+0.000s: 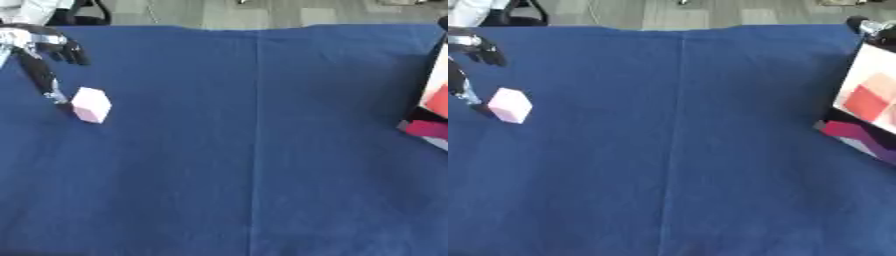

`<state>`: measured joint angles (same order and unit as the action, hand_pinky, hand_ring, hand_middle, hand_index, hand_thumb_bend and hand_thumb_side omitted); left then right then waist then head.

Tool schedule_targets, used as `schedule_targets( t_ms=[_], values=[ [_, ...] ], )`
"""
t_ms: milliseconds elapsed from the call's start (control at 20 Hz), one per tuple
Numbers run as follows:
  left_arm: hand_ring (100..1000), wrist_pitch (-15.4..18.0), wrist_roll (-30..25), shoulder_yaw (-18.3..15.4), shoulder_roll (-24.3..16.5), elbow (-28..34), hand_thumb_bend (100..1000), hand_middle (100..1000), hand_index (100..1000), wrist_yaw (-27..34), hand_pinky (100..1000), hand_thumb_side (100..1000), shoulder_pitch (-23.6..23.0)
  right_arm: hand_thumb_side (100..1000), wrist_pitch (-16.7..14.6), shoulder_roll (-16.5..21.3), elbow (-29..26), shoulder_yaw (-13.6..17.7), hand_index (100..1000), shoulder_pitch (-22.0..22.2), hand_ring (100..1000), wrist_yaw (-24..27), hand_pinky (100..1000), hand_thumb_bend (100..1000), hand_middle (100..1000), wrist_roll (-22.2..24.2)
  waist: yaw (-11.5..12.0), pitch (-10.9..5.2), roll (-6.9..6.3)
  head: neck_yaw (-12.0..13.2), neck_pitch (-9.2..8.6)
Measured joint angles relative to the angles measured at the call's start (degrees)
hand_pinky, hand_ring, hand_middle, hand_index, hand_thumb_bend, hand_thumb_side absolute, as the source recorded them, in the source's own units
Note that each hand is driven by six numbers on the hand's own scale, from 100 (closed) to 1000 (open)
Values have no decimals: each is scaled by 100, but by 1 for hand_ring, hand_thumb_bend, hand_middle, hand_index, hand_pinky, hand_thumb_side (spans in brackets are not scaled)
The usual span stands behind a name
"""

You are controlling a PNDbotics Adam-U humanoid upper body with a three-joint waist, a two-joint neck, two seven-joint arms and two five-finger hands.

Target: Pick up the objects with one hand, pass them to the other hand, and then place them into the box on the other side of the table.

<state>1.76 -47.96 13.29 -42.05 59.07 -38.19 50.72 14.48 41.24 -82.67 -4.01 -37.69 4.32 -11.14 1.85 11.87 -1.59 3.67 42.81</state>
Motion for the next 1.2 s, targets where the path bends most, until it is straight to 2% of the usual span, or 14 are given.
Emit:
schedule_targets(
  t_ms=[750,850,1050,1200],
  values=[
    [853,520,846,64,287,-406,749,766,801,-848,882,100,-1,121,0,-16,10,3,863,98,818,0,912,587,779,-7,-74,69,29,131,-113],
    [852,540,938,31,339,-519,747,764,797,-918,881,100,0,137,-1,-16,20,4,864,109,818,0,912,538,779,-8,-78,77,29,145,-118],
    [846,575,987,-5,397,-693,733,748,760,-935,880,100,0,139,2,-16,38,19,864,144,818,0,914,528,779,-35,-105,93,29,151,-118],
    [847,600,903,-6,433,-740,726,755,770,-927,881,100,1,145,7,-16,39,37,865,147,819,0,915,513,779,-55,-106,93,29,151,-118]
  ],
)
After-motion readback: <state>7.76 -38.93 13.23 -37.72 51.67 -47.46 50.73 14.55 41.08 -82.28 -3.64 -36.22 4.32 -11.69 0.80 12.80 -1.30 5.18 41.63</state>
